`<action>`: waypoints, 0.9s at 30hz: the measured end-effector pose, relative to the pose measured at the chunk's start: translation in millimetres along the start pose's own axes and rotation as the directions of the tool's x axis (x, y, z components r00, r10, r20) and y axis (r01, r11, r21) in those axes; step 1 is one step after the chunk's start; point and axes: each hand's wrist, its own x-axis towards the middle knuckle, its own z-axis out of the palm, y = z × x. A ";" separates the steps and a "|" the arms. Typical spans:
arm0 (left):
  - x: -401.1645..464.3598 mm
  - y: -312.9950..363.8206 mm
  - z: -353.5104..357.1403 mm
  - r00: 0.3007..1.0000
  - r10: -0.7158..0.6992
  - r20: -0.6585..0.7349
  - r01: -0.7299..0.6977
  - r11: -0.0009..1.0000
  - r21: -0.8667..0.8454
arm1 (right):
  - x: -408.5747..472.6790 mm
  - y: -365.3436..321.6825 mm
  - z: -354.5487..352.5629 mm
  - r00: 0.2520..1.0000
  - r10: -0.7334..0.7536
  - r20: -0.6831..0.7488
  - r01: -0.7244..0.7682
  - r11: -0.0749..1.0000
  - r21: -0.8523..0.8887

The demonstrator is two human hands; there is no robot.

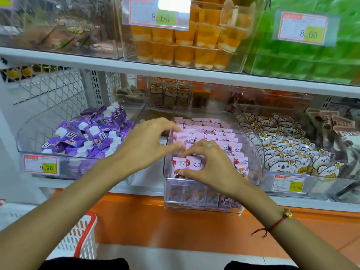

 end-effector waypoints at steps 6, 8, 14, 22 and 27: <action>-4.6 2.1 7.6 1.000 0.018 -0.001 -0.018 0.986 0.167 | -3.4 3.7 -0.6 0.999 -0.007 0.037 0.006 1.000 0.018; -8.8 3.1 7.7 0.994 0.097 0.058 -0.107 0.973 0.204 | -3.9 4.3 -0.6 0.999 -0.004 0.038 0.003 1.000 0.015; -15.0 -1.9 15.7 0.957 0.133 0.257 -0.214 0.924 0.318 | -5.4 7.9 -3.7 0.999 0.034 -0.004 -0.034 0.999 -0.019; -16.2 11.4 -2.5 0.992 -0.028 -0.120 0.005 0.983 -0.185 | -9.6 11.0 -5.6 0.997 0.064 0.038 -0.057 0.985 -0.163; -14.1 36.0 -17.6 0.957 -0.119 -0.264 -0.049 0.832 -0.552 | -11.0 -5.8 -16.9 0.994 0.104 0.031 -0.108 0.966 0.236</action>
